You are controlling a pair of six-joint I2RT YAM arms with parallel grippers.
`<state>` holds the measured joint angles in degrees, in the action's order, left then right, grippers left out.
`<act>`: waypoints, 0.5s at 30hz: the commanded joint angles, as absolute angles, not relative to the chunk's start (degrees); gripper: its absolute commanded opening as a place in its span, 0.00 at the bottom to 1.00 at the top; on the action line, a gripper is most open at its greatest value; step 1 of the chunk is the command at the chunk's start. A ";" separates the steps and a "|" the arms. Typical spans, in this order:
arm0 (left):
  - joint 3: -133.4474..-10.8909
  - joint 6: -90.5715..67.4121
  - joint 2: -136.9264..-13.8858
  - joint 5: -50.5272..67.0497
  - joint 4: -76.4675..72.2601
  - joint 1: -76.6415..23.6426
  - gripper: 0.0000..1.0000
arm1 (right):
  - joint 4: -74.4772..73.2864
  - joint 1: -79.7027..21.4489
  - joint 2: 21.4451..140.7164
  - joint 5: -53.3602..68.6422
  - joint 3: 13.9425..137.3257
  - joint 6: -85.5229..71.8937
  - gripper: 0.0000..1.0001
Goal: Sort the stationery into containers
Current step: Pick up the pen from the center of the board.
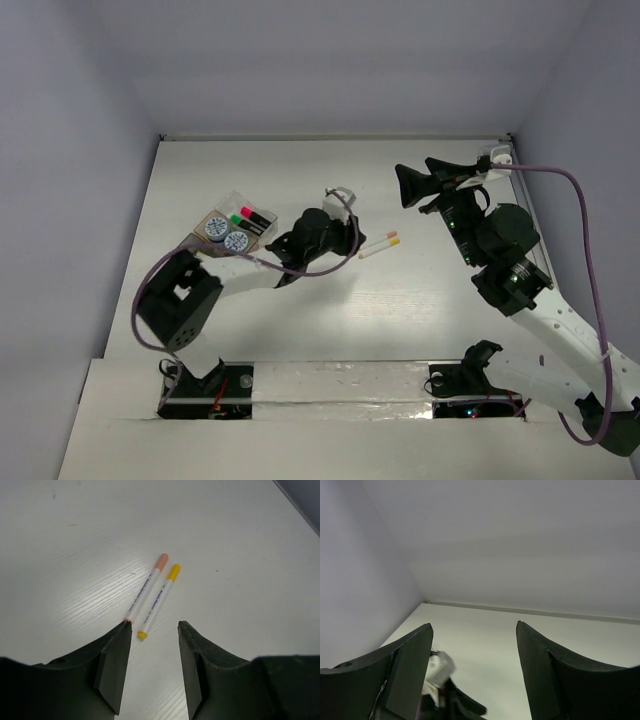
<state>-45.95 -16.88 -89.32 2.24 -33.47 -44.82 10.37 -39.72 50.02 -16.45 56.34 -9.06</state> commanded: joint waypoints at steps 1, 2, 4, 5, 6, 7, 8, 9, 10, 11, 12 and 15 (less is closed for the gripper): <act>-53.60 -9.23 -95.41 8.17 -33.50 -46.58 0.40 | 11.07 -39.55 50.10 -16.17 58.97 -8.79 0.73; -55.27 -8.71 -97.19 10.00 -32.62 -46.58 0.40 | 11.07 -39.55 50.18 -16.26 59.06 -8.88 0.73; -60.45 -6.86 -102.38 10.89 -29.55 -46.58 0.40 | 10.99 -39.55 50.36 -16.17 59.15 -8.79 0.73; -61.86 -6.33 -103.78 11.94 -28.66 -46.58 0.40 | 10.99 -39.55 50.45 -16.17 59.15 -8.79 0.73; -64.40 -5.89 -105.19 12.21 -27.87 -46.58 0.40 | 10.99 -39.55 50.54 -16.17 59.15 -8.79 0.73; -65.38 -5.37 -107.47 12.74 -26.82 -46.58 0.40 | 11.07 -39.55 50.62 -16.17 59.24 -8.70 0.73; -66.17 -5.10 -108.45 13.70 -26.37 -47.10 0.40 | 10.99 -39.55 50.62 -16.35 59.24 -8.70 0.73; -67.49 -4.92 -109.33 13.88 -26.11 -47.11 0.39 | 10.99 -39.55 50.62 -16.35 59.24 -8.61 0.73; -67.93 -4.57 -110.64 13.71 -25.76 -47.11 0.39 | 11.16 -39.55 50.71 -16.43 59.24 -8.53 0.73; -68.46 -4.31 -111.35 13.54 -25.58 -47.63 0.38 | 11.25 -39.55 50.80 -16.44 59.15 -8.53 0.73; -69.68 -3.96 -112.66 13.54 -24.62 -47.64 0.38 | 11.34 -39.55 50.89 -16.44 59.15 -8.53 0.73; -71.88 -2.73 -114.95 13.97 -23.21 -48.16 0.38 | 11.25 -39.55 51.15 -16.17 59.24 -8.61 0.73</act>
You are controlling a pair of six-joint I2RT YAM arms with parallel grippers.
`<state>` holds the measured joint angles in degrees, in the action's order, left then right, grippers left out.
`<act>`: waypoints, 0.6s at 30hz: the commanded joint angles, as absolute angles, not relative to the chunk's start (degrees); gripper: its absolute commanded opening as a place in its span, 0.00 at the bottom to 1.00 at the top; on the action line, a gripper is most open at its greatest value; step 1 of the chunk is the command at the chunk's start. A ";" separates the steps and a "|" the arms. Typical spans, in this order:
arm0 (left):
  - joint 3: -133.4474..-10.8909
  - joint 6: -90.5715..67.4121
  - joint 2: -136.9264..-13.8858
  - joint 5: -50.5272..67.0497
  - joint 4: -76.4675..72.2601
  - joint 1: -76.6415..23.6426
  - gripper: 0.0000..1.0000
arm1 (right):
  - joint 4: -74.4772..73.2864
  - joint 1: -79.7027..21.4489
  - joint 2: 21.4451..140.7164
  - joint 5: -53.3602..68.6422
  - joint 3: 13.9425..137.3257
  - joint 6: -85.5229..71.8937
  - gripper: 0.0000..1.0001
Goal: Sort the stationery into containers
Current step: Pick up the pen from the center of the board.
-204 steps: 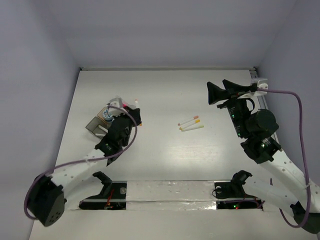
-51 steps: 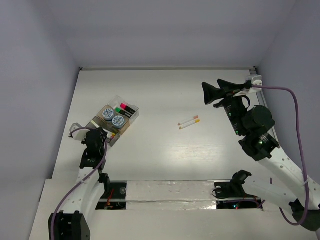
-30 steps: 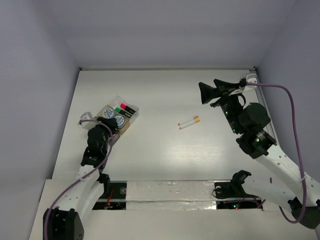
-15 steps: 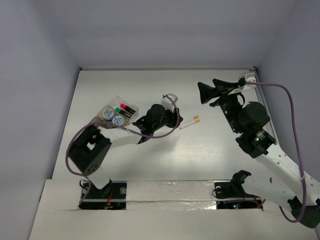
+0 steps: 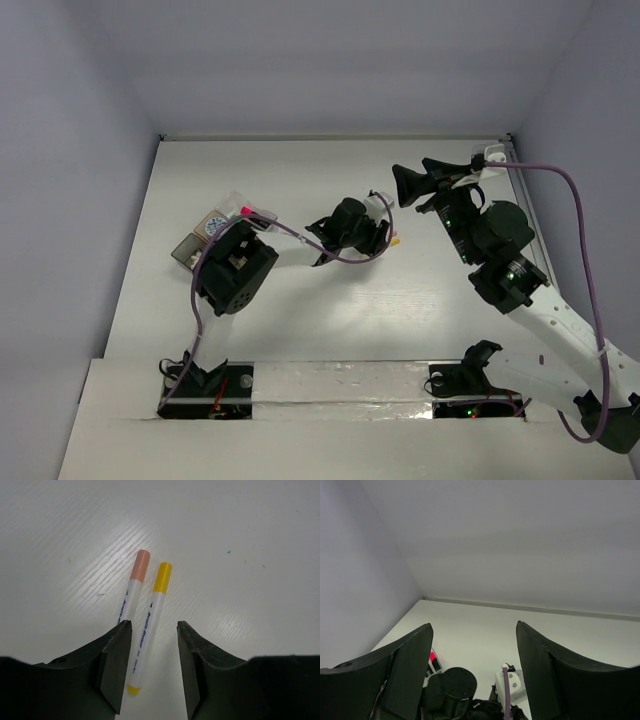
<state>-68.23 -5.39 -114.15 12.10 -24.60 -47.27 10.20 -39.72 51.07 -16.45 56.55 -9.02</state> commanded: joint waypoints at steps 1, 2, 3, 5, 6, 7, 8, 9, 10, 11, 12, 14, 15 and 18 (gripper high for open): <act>-72.33 -2.46 -115.40 13.89 -22.59 -48.16 0.38 | 11.25 -39.55 51.24 -16.17 59.33 -8.53 0.73; -72.77 -2.46 -115.92 13.10 -22.33 -48.16 0.38 | 11.16 -39.55 51.24 -16.17 59.33 -8.44 0.73; -73.38 -2.37 -116.28 12.83 -22.15 -48.16 0.38 | 11.16 -39.55 51.24 -16.17 59.33 -8.61 0.73; -74.26 -2.02 -117.33 13.00 -21.71 -48.16 0.38 | 11.16 -39.55 51.33 -16.26 59.33 -8.53 0.73; -74.62 -2.02 -117.77 13.09 -21.53 -48.16 0.38 | 11.16 -39.55 51.33 -16.35 59.33 -8.53 0.73; -74.97 -1.93 -118.64 12.92 -21.01 -48.16 0.38 | 11.16 -39.55 51.33 -16.35 59.33 -8.44 0.73; -75.23 -1.76 -119.00 12.75 -20.83 -48.16 0.38 | 11.08 -39.55 51.33 -16.35 59.33 -8.44 0.73; -75.93 -1.67 -119.44 12.48 -20.48 -48.16 0.38 | 11.07 -39.55 51.33 -16.35 59.33 -8.44 0.73; -76.20 -1.41 -120.31 12.39 -20.04 -48.16 0.38 | 11.07 -39.55 51.42 -16.35 59.33 -8.44 0.73; -76.46 -1.32 -120.76 12.48 -19.69 -48.16 0.38 | 11.07 -39.55 51.50 -16.35 59.41 -8.44 0.73; -77.07 -1.14 -121.20 12.57 -19.34 -48.16 0.37 | 11.07 -39.55 51.42 -16.35 59.41 -8.44 0.73; -77.26 -1.05 -121.99 12.74 -18.72 -48.16 0.36 | 11.07 -39.55 51.42 -16.52 59.33 -8.35 0.73; -77.17 -0.97 -122.17 12.66 -18.63 -48.69 0.36 | 11.16 -39.55 51.42 -16.52 59.33 -8.35 0.73; -76.56 -0.44 -122.08 10.91 -18.54 -49.31 0.34 | 11.16 -39.55 51.59 -16.52 59.33 -8.35 0.73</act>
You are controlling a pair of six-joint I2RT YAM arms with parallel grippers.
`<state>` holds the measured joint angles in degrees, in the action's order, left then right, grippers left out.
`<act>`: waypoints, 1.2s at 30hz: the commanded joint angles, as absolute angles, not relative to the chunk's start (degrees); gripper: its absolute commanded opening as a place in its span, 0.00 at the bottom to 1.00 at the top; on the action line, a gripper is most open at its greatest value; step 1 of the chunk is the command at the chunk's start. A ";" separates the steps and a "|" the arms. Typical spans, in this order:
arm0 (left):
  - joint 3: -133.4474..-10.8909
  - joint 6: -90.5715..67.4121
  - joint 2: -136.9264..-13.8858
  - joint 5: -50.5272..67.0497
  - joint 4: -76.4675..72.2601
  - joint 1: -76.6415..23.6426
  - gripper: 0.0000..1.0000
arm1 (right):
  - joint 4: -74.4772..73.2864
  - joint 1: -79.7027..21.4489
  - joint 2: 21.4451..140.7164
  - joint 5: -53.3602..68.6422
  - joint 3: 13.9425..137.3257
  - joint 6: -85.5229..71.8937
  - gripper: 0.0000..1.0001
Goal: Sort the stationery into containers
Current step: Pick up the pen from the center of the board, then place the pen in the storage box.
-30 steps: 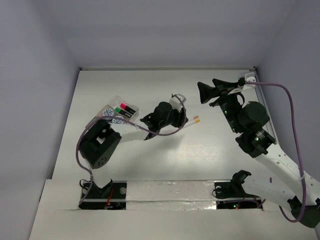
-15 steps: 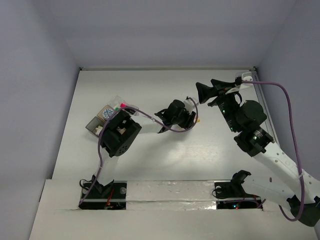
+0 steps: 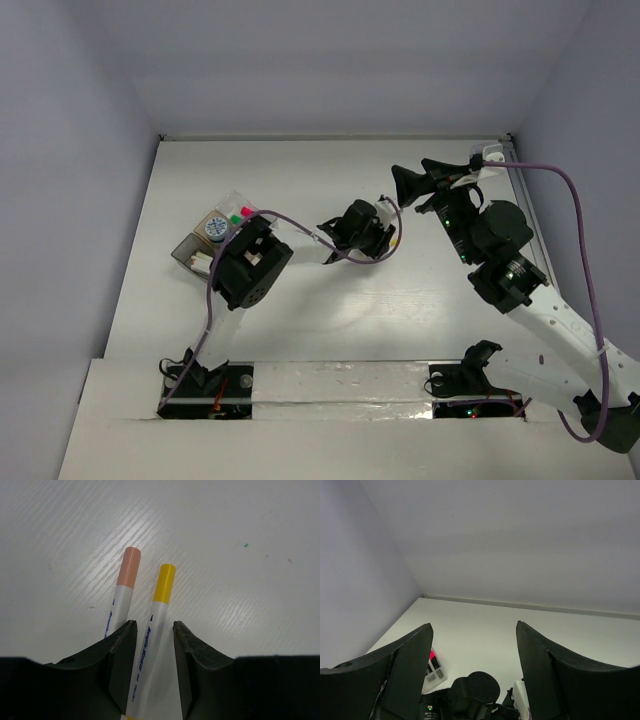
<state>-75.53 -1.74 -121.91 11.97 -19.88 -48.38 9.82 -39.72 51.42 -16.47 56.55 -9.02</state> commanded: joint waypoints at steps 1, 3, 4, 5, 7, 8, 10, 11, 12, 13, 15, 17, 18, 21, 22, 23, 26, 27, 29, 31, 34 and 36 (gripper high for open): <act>-76.47 -0.35 -122.08 10.29 -18.02 -49.83 0.32 | 11.16 -39.55 51.59 -16.44 59.33 -8.44 0.73; -76.55 -0.26 -122.17 9.06 -17.49 -50.53 0.29 | 11.07 -39.55 51.77 -16.26 59.41 -8.44 0.73; -76.47 1.22 -122.25 8.53 -17.14 -50.54 0.23 | 11.07 -39.55 51.77 -16.26 59.41 -8.52 0.73; -76.38 1.40 -122.26 7.39 -17.05 -51.06 0.20 | 11.07 -39.55 51.77 -16.26 59.41 -8.53 0.73; -75.77 2.02 -122.17 6.51 -17.05 -51.76 0.14 | 10.99 -39.55 51.42 -16.26 59.33 -8.61 0.73; -75.67 2.11 -121.99 5.20 -17.05 -52.46 0.10 | 10.99 -39.55 51.42 -16.17 59.33 -8.61 0.73; -74.19 2.98 -120.95 2.30 -18.10 -53.69 0.01 | 11.07 -39.55 51.07 -16.17 59.24 -8.61 0.73; -73.57 3.42 -120.24 -1.54 -18.80 -54.48 0.00 | 10.99 -39.55 51.06 -16.17 59.24 -8.61 0.73; -72.35 3.95 -118.67 -2.89 -19.94 -55.80 0.00 | 10.99 -39.55 50.89 -16.17 59.24 -8.61 0.73; -71.73 4.04 -117.61 -3.86 -20.56 -56.33 0.00 | 10.90 -39.55 50.80 -16.17 59.24 -8.61 0.73; -70.84 3.61 -115.41 -4.92 -21.70 -56.34 0.00 | 10.81 -39.55 50.80 -16.08 59.24 -8.61 0.73; -69.26 2.03 -111.55 -4.92 -23.81 -56.34 0.00 | 10.55 -39.55 50.45 -16.17 59.33 -8.61 0.73; -68.04 1.33 -110.05 -5.79 -24.60 -56.34 0.00 | 10.55 -39.55 50.28 -16.26 59.24 -8.70 0.73; -65.23 -2.63 -103.64 -9.66 -28.55 -56.34 0.00 | 10.55 -39.55 49.75 -16.52 59.06 -8.53 0.73; -62.34 -3.77 -100.06 -10.63 -31.35 -56.34 0.00 | 10.55 -39.55 49.57 -16.61 59.06 -8.35 0.73; -60.92 -6.82 -98.37 -12.29 -32.42 -55.12 0.00 | 10.46 -39.55 49.40 -16.96 59.06 -8.26 0.73; -54.51 -12.55 -90.81 -18.51 -34.71 -52.84 0.00 | 10.37 -39.55 49.04 -16.96 59.06 -8.26 0.73; -52.58 -17.27 -88.53 -20.02 -34.98 -51.87 0.00 | 10.37 -39.55 48.87 -16.70 59.06 -8.26 0.74; -45.90 -23.52 -81.50 -23.45 -34.63 -49.23 0.00 | 10.28 -39.55 48.78 -16.61 58.97 -8.44 0.74; -38.28 -32.55 -73.01 -28.64 -32.54 -44.40 0.00 | 10.02 -39.55 48.78 -16.35 59.06 -8.44 0.74; -28.33 -40.57 -60.79 -31.37 -29.81 -37.46 0.00 | 9.58 -39.55 49.04 -15.73 59.41 -8.44 0.74; -23.85 -43.66 -52.26 -35.83 -24.04 -34.21 0.00 | 9.14 -39.55 49.04 -15.38 59.76 -8.61 0.74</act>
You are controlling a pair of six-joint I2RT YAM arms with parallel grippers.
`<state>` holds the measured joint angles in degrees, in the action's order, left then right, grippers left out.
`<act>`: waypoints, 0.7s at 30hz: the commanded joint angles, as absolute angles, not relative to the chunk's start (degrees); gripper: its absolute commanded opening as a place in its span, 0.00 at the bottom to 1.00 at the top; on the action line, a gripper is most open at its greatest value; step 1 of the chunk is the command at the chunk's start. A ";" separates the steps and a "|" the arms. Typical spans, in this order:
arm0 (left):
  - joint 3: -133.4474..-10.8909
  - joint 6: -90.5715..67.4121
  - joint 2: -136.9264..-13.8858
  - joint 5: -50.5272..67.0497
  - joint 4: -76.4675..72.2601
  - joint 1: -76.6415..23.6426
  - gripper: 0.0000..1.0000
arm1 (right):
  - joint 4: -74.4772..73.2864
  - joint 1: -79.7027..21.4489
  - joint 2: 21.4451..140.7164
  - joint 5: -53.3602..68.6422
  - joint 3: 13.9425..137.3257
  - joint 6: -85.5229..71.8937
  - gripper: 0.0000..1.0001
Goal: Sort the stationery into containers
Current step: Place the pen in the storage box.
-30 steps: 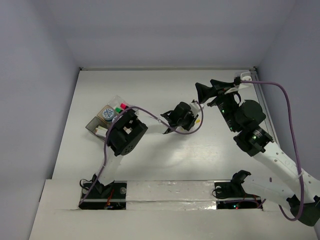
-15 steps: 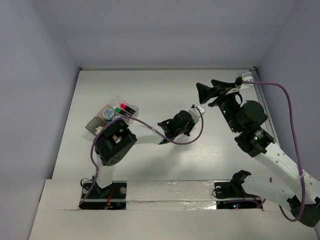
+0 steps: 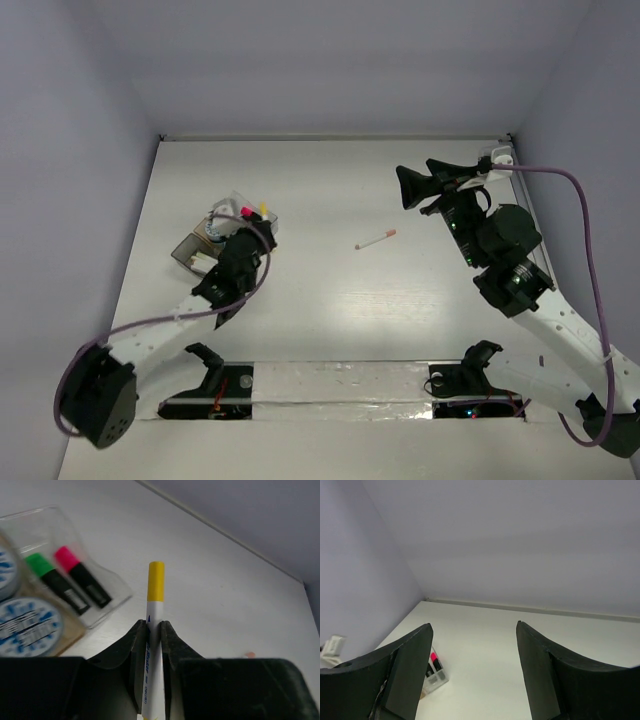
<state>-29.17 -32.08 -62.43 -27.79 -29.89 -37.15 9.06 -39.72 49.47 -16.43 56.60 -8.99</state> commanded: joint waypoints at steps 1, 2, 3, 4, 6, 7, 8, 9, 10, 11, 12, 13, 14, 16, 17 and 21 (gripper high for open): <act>-22.77 -43.68 -49.51 -37.16 -21.73 -33.06 0.00 | 9.14 -39.55 49.04 -15.38 59.77 -8.44 0.74; -21.98 -44.81 -47.31 -37.96 -19.79 -31.83 0.00 | 9.05 -39.55 49.04 -15.38 59.85 -8.44 0.74; -21.10 -45.17 -44.76 -38.84 -17.86 -30.51 0.00 | 9.05 -39.55 48.96 -15.38 59.85 -8.44 0.74; -19.79 -45.52 -40.65 -39.02 -14.54 -27.54 0.00 | 9.23 -39.55 48.96 -15.21 59.77 -8.61 0.74; -18.29 -46.14 -37.63 -38.50 -11.97 -24.36 0.00 | 9.32 -39.55 49.13 -15.03 59.68 -8.61 0.74; -17.76 -46.32 -35.79 -38.06 -10.13 -22.78 0.00 | 9.32 -39.55 49.04 -15.03 59.68 -8.61 0.74; -17.23 -46.58 -35.25 -37.71 -9.50 -19.20 0.00 | 9.14 -39.55 49.13 -14.86 59.76 -8.70 0.74; -16.79 -46.76 -35.07 -35.79 -9.06 -17.16 0.00 | 9.23 -39.55 49.13 -14.68 59.85 -8.70 0.74; -15.92 -46.58 -35.16 -34.21 -9.23 -14.96 0.00 | 9.14 -39.55 49.04 -14.68 59.85 -8.79 0.74; -15.47 -46.15 -35.33 -30.88 -10.01 -11.03 0.01 | 9.14 -39.55 49.04 -14.59 59.77 -8.79 0.74; -14.95 -45.71 -35.68 -29.46 -10.89 -9.25 0.02 | 9.23 -39.55 49.04 -14.76 59.77 -8.79 0.74; -14.07 -44.92 -36.64 -27.88 -12.99 -7.66 0.02 | 9.23 -39.55 49.13 -14.68 59.77 -8.79 0.74; -13.71 -44.65 -37.35 -26.64 -13.79 -6.25 0.02 | 9.23 -39.55 49.13 -14.68 59.77 -8.79 0.74; -13.45 -44.04 -39.97 -23.48 -15.46 -2.91 0.02 | 9.14 -39.55 49.30 -14.50 59.85 -8.79 0.74; -13.53 -43.95 -40.69 -22.86 -15.82 -2.12 0.02 | 9.14 -39.55 49.31 -14.59 59.94 -8.79 0.74; -12.66 -43.51 -42.54 -20.57 -17.66 -0.79 0.06 | 9.23 -39.55 49.39 -14.77 59.94 -8.70 0.74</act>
<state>-13.28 -44.42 -42.54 -24.23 -13.21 -1.39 8.10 -39.72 49.52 -15.35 56.97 -9.02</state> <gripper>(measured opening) 0.105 0.735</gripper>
